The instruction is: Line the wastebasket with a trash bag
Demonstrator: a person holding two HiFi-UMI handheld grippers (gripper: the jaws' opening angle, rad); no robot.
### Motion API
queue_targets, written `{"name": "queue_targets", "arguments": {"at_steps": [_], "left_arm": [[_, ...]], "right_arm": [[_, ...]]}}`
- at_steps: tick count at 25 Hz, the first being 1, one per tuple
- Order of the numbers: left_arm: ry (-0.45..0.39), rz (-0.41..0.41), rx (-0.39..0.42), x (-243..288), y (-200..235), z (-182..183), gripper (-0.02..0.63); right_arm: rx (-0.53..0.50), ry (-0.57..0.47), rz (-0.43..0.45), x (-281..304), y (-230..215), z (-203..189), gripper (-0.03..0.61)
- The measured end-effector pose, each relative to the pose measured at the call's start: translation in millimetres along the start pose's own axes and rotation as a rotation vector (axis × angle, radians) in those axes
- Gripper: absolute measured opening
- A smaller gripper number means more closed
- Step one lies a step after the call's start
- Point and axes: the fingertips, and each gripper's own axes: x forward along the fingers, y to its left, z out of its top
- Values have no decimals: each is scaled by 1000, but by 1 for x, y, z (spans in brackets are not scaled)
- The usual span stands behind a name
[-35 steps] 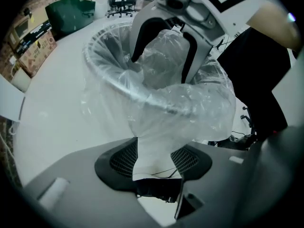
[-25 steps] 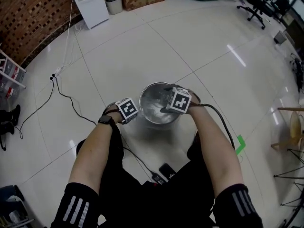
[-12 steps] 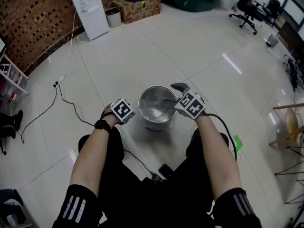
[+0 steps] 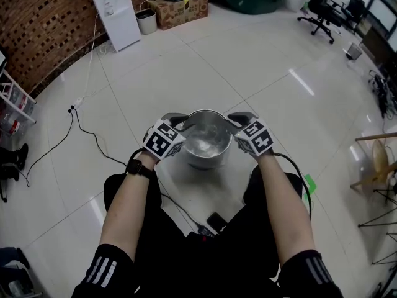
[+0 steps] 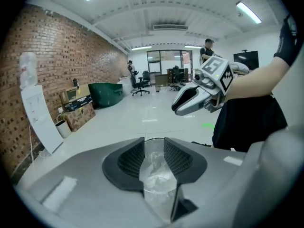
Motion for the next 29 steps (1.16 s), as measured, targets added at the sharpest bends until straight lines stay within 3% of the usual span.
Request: {"name": "queue_targets", "arguments": {"at_steps": [4,9,15,21,29], "left_arm": [[39,-46,56,21,-3,0,123],[103,-102,123,40,-2,-3,135],[66,-73,103,35,14,10,135],[103,-64,126,33,15,-4,135],[91,-63,150,31,17,2,135]], "right_arm": [[101,-12,31,16,-8,-4,13],[-11,65,24,36,-10,0,9],[2,37,43,36,-18,19,9],[-6,67,61,33,-14,9,8],[2,73,64,33,-20,4,9]]}}
